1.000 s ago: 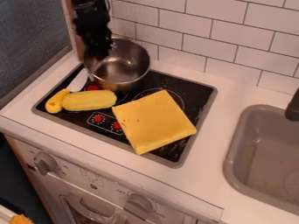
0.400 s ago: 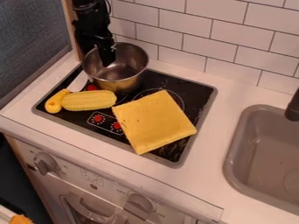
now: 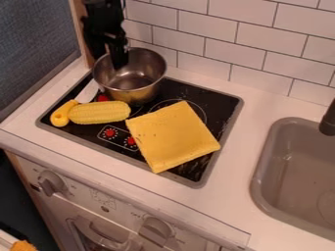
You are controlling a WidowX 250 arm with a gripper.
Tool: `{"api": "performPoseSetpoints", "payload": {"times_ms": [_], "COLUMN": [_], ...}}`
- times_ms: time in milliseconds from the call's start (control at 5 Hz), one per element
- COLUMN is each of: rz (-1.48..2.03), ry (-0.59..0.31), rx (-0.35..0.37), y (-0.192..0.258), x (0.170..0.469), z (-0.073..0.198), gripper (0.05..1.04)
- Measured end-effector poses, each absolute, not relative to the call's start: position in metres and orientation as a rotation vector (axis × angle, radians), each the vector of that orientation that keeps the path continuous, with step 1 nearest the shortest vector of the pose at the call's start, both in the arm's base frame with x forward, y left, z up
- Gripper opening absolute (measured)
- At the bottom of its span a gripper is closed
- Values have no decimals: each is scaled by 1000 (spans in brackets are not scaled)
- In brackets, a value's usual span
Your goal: Move the silver bowl to the left burner
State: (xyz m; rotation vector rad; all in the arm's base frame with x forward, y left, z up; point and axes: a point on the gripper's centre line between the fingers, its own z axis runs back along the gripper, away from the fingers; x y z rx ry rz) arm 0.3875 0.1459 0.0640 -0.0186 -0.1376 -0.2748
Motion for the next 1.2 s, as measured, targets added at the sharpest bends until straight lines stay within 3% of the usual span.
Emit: {"api": "performPoseSetpoints", "payload": {"times_ms": [600,1200], "rz": [-472,-486], "ry": [-306,-314], "rx": [70,76], "y": [124,122], "x": [384,385], "z": [148,151], "gripper": [1001,1001]}}
